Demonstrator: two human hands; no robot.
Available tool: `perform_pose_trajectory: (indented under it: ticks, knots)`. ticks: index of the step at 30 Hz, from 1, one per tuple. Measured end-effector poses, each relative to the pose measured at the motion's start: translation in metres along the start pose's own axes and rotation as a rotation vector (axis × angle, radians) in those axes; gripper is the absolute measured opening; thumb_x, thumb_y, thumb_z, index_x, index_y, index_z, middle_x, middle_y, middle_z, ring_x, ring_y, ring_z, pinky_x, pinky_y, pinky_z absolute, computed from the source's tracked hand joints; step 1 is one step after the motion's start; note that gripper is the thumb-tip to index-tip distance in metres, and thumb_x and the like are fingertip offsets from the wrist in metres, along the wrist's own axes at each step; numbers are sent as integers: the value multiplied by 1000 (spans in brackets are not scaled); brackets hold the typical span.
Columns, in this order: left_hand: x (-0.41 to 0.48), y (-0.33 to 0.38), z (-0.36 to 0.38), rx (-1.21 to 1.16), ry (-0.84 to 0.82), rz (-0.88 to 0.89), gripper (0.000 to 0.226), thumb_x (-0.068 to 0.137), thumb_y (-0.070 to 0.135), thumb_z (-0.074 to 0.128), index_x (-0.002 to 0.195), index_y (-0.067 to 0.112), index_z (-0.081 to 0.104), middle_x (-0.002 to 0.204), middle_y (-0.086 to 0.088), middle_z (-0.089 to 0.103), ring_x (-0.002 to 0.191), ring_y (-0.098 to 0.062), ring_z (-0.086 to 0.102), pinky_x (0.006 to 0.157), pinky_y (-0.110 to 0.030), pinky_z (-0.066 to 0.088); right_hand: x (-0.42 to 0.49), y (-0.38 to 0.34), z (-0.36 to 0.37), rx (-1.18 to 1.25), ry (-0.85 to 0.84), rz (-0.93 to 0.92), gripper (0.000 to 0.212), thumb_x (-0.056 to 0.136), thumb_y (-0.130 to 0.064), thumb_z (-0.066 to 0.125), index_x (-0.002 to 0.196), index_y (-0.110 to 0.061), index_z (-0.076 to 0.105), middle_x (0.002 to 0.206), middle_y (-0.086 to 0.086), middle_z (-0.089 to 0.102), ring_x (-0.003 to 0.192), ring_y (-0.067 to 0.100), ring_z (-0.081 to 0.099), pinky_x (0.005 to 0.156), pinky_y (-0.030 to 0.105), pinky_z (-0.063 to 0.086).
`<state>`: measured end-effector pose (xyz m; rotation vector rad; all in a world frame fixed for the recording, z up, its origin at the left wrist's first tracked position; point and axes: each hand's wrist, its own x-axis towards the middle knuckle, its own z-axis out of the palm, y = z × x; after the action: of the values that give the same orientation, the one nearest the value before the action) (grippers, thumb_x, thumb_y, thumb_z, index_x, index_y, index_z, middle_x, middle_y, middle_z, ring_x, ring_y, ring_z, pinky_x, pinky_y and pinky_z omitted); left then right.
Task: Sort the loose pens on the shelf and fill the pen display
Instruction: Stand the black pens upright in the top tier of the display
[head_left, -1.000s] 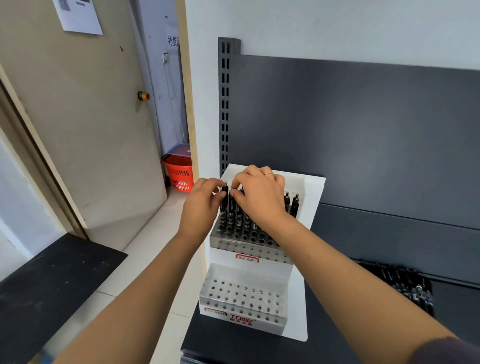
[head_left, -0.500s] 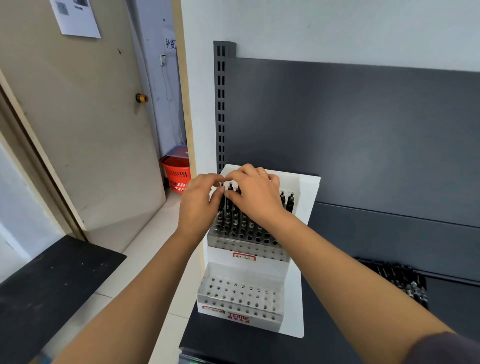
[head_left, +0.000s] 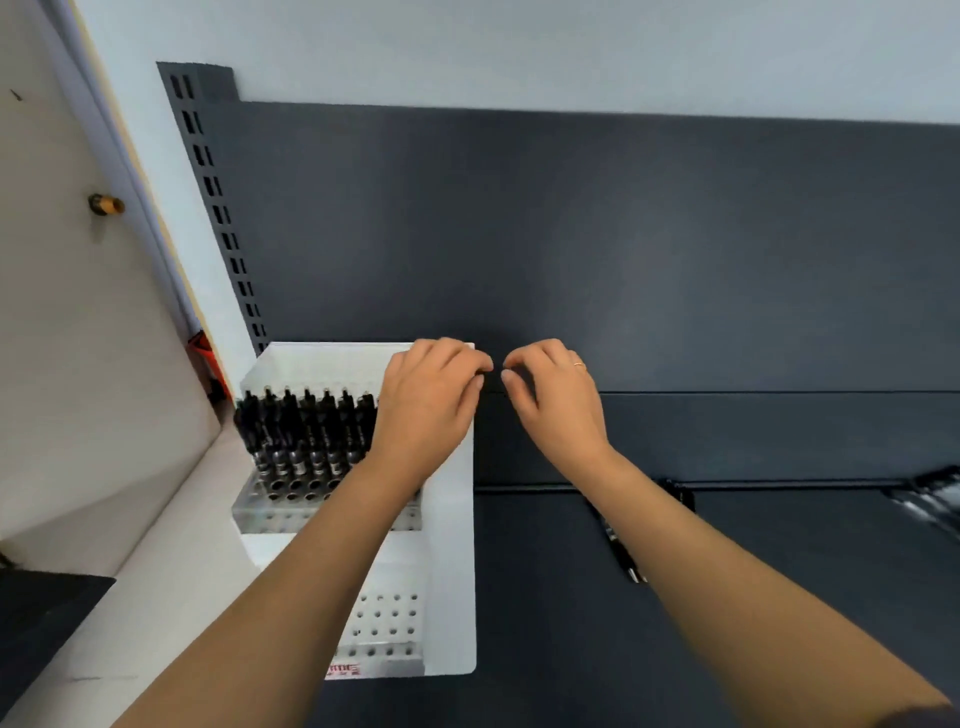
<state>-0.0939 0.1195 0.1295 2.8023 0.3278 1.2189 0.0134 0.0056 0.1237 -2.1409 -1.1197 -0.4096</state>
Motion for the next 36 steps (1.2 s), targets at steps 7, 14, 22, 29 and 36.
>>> perform_pose_trajectory:
  ticks: [7,14,22,29,36]
  knots:
    - [15,85,87,-127,-311,53,24,93,22,50,114,25,61,113,6,61,104,-21,53,85,-34,38,-28,115,-34,33,-271,215,18,95,-24,52,106,-17,63,103,1,63,90,17,56,74,30,44]
    - [14,133,162,-118,-549,-19,26,95,27,45,119,28,55,118,6,56,109,-17,48,89,-31,36,-47,199,-40,39,-583,305,18,91,-22,54,105,-19,65,100,3,69,94,22,62,83,35,51]
    - [-23,137,228,-191,-804,-480,32,89,21,56,121,20,54,116,-4,52,110,-23,54,92,-40,47,-50,247,-8,-16,-755,306,24,92,-21,49,108,-22,68,114,5,67,104,26,61,89,38,51]
    - [-40,139,254,-213,-874,-660,48,88,19,59,133,19,44,128,-9,41,116,-30,51,97,-41,45,-50,253,25,-95,-817,327,21,88,-30,59,107,-26,66,111,3,65,103,25,61,79,33,50]
    - [-49,139,262,-170,-880,-742,48,85,18,57,130,17,40,127,-9,38,109,-32,53,88,-44,48,-52,239,46,-310,-829,304,36,85,-43,58,114,-22,60,120,4,51,114,28,51,92,39,38]
